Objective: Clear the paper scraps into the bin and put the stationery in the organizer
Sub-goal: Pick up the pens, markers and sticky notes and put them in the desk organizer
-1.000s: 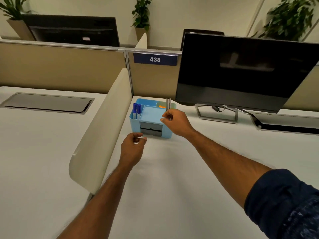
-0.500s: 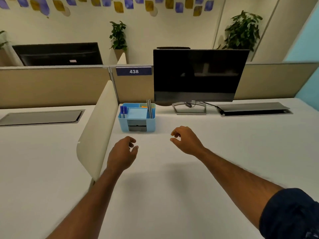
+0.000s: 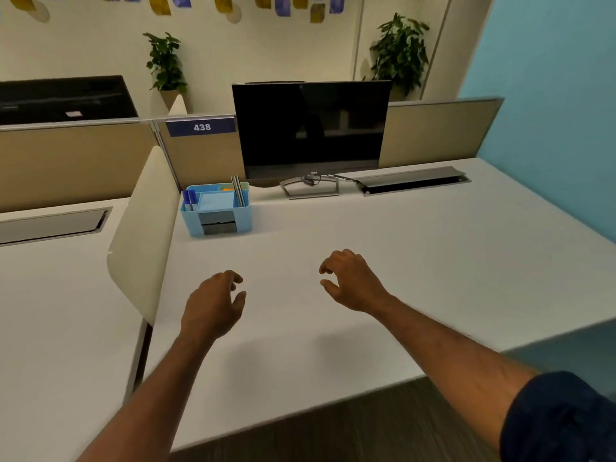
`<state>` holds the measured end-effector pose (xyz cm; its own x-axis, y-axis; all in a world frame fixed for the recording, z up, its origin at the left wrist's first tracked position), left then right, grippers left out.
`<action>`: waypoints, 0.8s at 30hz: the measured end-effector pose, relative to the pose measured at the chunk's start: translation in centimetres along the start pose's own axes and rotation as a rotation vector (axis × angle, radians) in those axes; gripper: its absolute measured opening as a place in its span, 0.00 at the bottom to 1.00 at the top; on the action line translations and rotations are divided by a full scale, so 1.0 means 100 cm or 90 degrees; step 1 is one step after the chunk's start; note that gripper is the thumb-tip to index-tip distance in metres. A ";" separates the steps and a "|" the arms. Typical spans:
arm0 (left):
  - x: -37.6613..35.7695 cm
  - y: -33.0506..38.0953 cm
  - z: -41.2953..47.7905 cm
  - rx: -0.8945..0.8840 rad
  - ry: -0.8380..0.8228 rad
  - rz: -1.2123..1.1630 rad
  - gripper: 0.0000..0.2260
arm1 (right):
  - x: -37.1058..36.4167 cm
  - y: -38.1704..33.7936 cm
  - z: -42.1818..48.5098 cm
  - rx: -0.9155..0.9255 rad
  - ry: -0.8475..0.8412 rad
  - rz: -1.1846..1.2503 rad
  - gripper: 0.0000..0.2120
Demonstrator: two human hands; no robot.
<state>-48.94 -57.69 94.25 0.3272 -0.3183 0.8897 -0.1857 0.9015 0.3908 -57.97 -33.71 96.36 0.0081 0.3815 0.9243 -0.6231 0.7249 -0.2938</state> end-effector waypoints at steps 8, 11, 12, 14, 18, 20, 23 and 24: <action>-0.019 0.033 -0.050 -0.001 -0.023 -0.018 0.13 | 0.007 0.030 -0.073 -0.039 -0.031 0.001 0.12; -0.022 0.047 -0.074 0.000 -0.024 -0.012 0.14 | 0.014 0.042 -0.106 -0.045 -0.038 0.003 0.12; -0.023 0.055 -0.083 0.002 -0.024 -0.010 0.14 | 0.017 0.047 -0.118 -0.046 -0.041 0.003 0.12; -0.026 0.072 -0.101 0.006 -0.027 -0.008 0.14 | 0.025 0.056 -0.143 -0.047 -0.045 0.002 0.13; -0.039 0.114 -0.146 0.007 -0.037 -0.011 0.13 | 0.038 0.071 -0.196 -0.038 -0.061 -0.002 0.13; -0.047 0.138 -0.169 0.006 -0.047 -0.011 0.13 | 0.044 0.077 -0.224 -0.035 -0.063 0.002 0.13; -0.057 0.173 -0.205 -0.004 -0.069 -0.011 0.13 | 0.054 0.084 -0.266 -0.028 -0.059 0.011 0.13; -0.059 0.184 -0.217 -0.010 -0.069 -0.015 0.13 | 0.058 0.087 -0.281 -0.030 -0.054 0.016 0.12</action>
<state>-34.16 -32.88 91.02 0.2292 -0.3681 0.9011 -0.1647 0.8977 0.4086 -41.37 -9.14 92.32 -0.0747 0.3513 0.9333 -0.5848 0.7426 -0.3264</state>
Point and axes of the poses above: each hand's wrist, its own z-axis towards the middle knuckle, its own x-axis out of the back of the hand, y = z × x, the point moved 9 cm from there along z, towards the middle knuckle, and after that the axes turned 2 degrees about y, right-handed, at the moved point
